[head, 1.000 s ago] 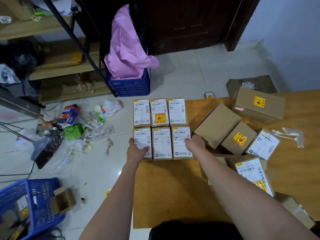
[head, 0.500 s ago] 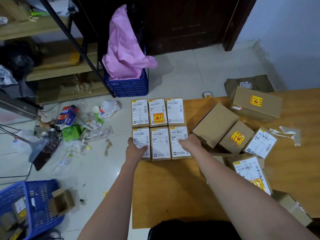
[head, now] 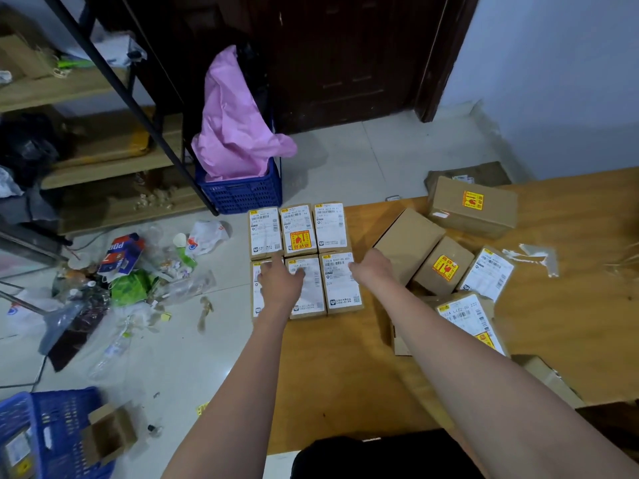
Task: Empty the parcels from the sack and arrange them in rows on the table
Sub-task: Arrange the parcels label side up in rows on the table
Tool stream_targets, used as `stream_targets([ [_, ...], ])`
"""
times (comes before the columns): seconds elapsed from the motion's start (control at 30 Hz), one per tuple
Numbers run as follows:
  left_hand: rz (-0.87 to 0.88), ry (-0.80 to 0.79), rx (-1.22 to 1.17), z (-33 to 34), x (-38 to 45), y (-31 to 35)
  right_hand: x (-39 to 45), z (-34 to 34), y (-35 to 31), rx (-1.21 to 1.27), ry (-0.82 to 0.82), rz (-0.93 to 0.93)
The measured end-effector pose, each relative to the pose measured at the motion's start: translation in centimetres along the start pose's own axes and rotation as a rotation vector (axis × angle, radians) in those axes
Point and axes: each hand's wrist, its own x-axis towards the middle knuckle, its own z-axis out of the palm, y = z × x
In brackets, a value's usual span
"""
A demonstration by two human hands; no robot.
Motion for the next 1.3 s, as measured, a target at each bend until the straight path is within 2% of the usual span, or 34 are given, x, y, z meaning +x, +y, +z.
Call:
stream_targets([
  [0.2, 0.179, -0.158, -0.029, 3.3, -3.0, 4.0, -2.6, -3.1, 1.7, 0.045, 0.100, -0.004],
  [0.37, 0.311, -0.249, -0.016, 6.2, -5.8, 6.9, -4.3, -5.8, 4.5, -0.033, 0.261, -0.013],
  [0.5, 0.338, -0.378, -0.007, 8.3, -8.7, 8.5, -5.4, -8.0, 7.4, -0.076, 0.336, 0.080],
  [0.63, 0.302, -0.481, -0.010, 10.4, -10.9, 9.3, -6.1, -10.2, 10.7, -0.080, 0.283, 0.170],
  [0.77, 0.198, -0.589, -0.083, 12.2, -12.4, 9.6, -6.4, -11.8, 13.0, -0.084, 0.162, 0.223],
  [1.0, -0.072, -0.703, -0.248, 14.4, -13.9, 10.1, -6.5, -13.0, 14.5, -0.204, -0.054, 0.141],
  [1.3, -0.176, -0.743, -0.326, 16.4, -14.6, 9.9, -5.9, -13.4, 15.5, -0.292, -0.143, 0.085],
])
